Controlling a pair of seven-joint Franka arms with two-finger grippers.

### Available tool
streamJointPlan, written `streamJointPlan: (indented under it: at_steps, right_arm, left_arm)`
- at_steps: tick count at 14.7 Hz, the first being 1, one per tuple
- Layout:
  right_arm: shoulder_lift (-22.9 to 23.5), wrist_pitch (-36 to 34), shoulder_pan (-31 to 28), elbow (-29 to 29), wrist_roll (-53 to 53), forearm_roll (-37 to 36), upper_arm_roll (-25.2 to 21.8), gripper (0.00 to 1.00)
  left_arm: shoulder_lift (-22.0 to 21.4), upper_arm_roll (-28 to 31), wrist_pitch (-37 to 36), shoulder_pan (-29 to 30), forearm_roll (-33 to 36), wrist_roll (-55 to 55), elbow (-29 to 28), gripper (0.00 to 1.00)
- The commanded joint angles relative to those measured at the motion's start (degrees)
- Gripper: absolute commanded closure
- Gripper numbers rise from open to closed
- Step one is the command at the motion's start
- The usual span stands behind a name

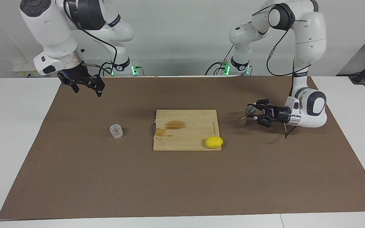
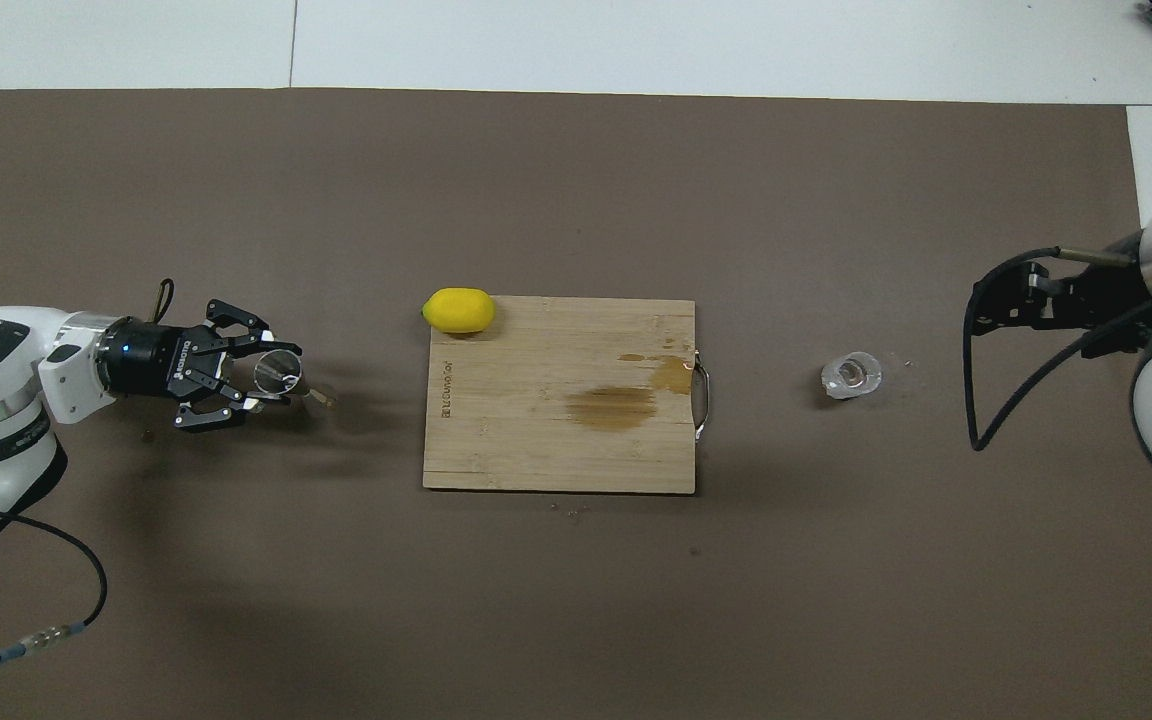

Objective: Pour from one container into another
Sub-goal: 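Carry the metal cup with the left gripper onto the cutting board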

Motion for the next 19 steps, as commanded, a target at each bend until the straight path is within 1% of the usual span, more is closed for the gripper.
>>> streamJointPlan:
  at_steps: [1, 4, 7, 12, 15, 17, 19]
  right_arm:
    - [-1.21, 0.62, -0.37, -1.48, -1.13, 1.31, 0.05, 0.01]
    - [-1.29, 0.62, -0.37, -1.48, -1.04, 1.31, 0.14, 0.01]
    - [-1.29, 0.79, -0.37, -1.48, -0.86, 1.31, 0.05, 0.01]
    - [-1.21, 0.79, -0.37, -1.48, -0.95, 1.31, 0.05, 0.01]
    - [-1.29, 0.88, -0.37, -1.48, -0.95, 1.31, 0.05, 0.01]
    - [-1.21, 0.88, -0.37, -1.56, -0.95, 1.31, 0.05, 0.01]
    - [-1.29, 0.71, -0.28, -1.57, -0.95, 1.40, 0.05, 0.01]
  left_arm:
    - [-2.52, 0.89, 4.13, -5.19, -5.04, -1.31, -1.53, 1.00]
    - [-3.13, 0.80, 8.44, -10.72, -10.75, -2.98, -2.06, 1.00]
    - [-5.50, 0.81, 10.64, -14.77, -14.98, -7.80, -5.74, 1.00]
    - [-6.39, 0.72, 17.84, -21.54, -22.45, -8.79, -6.19, 1.00]
    - [-6.39, 0.72, 21.98, -26.64, -28.34, -8.44, -6.37, 1.00]
    - [-6.47, 0.72, 24.00, -30.41, -32.46, -7.21, -7.85, 1.00]
    - [-7.09, 0.72, 27.24, -34.54, -38.96, -0.74, -10.31, 1.00]
